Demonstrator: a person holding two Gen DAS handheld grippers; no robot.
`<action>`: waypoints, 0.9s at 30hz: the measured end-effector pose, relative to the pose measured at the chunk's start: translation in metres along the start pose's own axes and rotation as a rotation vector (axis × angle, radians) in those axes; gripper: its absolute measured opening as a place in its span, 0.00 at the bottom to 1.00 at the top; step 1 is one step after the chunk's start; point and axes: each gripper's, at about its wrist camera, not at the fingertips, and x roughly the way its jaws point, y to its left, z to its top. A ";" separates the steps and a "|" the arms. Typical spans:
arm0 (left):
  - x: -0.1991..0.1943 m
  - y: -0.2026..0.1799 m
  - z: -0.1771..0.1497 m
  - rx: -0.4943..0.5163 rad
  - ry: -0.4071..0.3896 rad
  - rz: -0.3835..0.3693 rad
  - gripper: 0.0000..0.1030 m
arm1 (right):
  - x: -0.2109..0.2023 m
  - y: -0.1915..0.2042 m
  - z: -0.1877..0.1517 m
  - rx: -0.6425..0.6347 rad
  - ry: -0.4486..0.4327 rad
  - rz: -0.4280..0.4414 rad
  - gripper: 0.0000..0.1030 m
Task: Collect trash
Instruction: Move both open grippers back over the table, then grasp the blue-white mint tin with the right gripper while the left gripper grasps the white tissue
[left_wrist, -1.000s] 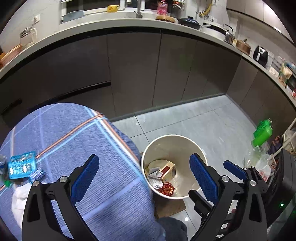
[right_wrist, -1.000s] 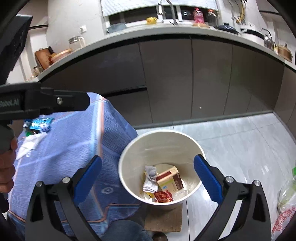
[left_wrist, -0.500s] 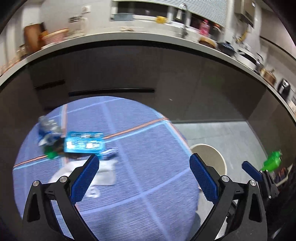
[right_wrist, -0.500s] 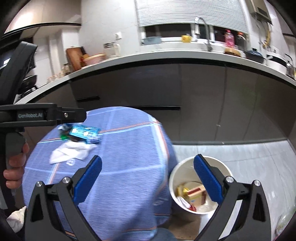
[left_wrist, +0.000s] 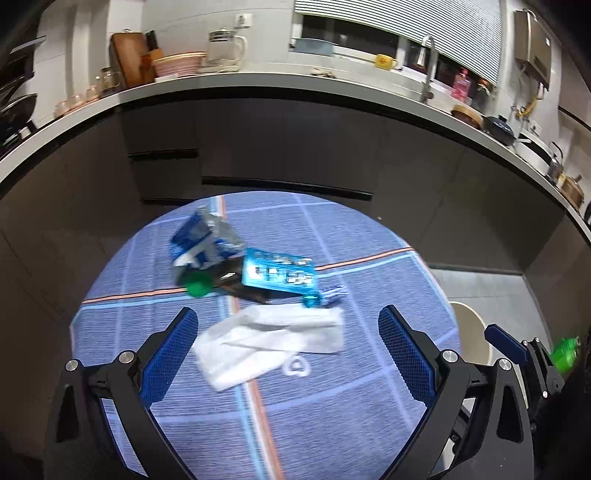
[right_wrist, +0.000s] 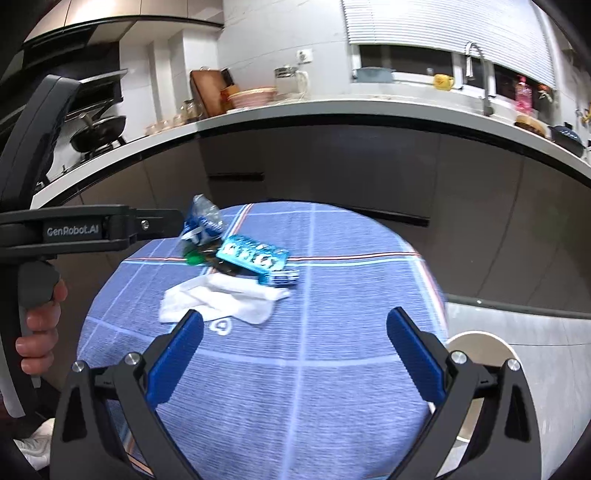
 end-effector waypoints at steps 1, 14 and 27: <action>0.001 0.006 0.000 -0.002 -0.003 0.010 0.92 | 0.004 0.004 0.002 -0.002 0.008 0.004 0.97; 0.014 0.094 -0.022 -0.089 0.023 0.015 0.91 | 0.074 0.033 0.008 0.019 0.149 0.082 0.95; 0.059 0.111 -0.035 -0.062 0.113 -0.103 0.72 | 0.140 0.022 0.027 0.044 0.211 0.007 0.78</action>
